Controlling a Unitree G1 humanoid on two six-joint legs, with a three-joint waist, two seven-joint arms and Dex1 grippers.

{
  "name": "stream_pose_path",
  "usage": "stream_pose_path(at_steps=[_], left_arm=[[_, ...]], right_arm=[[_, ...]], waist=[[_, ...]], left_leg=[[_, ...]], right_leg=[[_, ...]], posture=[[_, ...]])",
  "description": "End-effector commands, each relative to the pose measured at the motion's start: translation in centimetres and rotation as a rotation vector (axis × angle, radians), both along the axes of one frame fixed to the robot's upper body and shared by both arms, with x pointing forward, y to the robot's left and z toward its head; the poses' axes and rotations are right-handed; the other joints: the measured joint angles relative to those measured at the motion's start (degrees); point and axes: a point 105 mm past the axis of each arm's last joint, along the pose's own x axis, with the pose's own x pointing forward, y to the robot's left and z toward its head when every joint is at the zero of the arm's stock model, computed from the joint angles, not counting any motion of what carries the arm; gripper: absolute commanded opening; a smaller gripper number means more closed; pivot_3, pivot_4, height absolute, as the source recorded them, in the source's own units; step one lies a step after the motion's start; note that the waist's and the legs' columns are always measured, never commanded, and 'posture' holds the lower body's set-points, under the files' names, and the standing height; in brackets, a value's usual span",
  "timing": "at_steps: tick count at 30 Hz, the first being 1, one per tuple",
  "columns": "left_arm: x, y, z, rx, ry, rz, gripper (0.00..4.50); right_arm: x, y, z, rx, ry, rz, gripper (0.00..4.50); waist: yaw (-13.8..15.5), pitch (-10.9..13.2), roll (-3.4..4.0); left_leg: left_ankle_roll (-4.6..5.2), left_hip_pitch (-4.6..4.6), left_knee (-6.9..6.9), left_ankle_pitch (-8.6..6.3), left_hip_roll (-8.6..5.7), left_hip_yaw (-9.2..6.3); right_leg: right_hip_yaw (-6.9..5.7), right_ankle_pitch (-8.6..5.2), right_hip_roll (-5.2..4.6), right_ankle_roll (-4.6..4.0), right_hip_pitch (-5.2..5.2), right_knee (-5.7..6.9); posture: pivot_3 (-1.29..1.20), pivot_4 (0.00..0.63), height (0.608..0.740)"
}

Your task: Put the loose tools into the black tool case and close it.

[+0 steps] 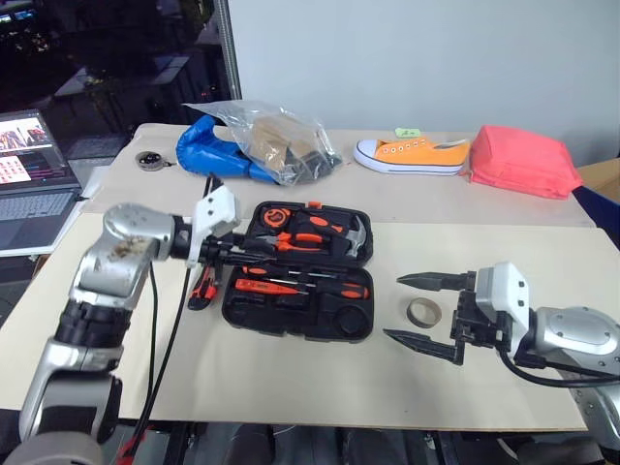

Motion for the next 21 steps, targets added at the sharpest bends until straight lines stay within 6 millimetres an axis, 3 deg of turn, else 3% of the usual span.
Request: stream_pose_path(at_steps=[1,9,21], left_arm=[[-0.2,0.2,-0.3,-0.071,-0.081,0.150,0.03],[-0.3,1.0,-4.3,-0.062,-0.085,0.351,0.03],[-0.4,0.7,-10.2,0.074,-0.093,0.373,0.03]], right_arm=[[0.3,0.2,0.9,0.000,-0.059,0.018,4.50],[0.7,0.3,1.0,-0.010,-0.056,0.028,4.50],[0.5,0.0,1.2,-0.026,-0.052,0.017,4.50]], waist=[[0.07,0.00,-0.01],[0.28,0.01,-0.01],[0.29,-0.16,0.26]], left_leg=[[0.00,0.03,0.01,0.00,-0.01,-0.01],[-0.02,0.16,0.00,0.01,-0.01,0.01],[-0.03,0.35,-0.05,0.00,-0.04,0.09]], right_leg=[[-0.01,0.00,0.00,0.00,0.03,0.02],[0.01,0.00,0.00,-0.01,0.10,0.06],[0.09,0.00,-0.04,-0.01,0.25,0.02]], posture=[[0.00,0.150,0.740],[0.00,0.150,0.740],[0.00,0.150,0.740]])
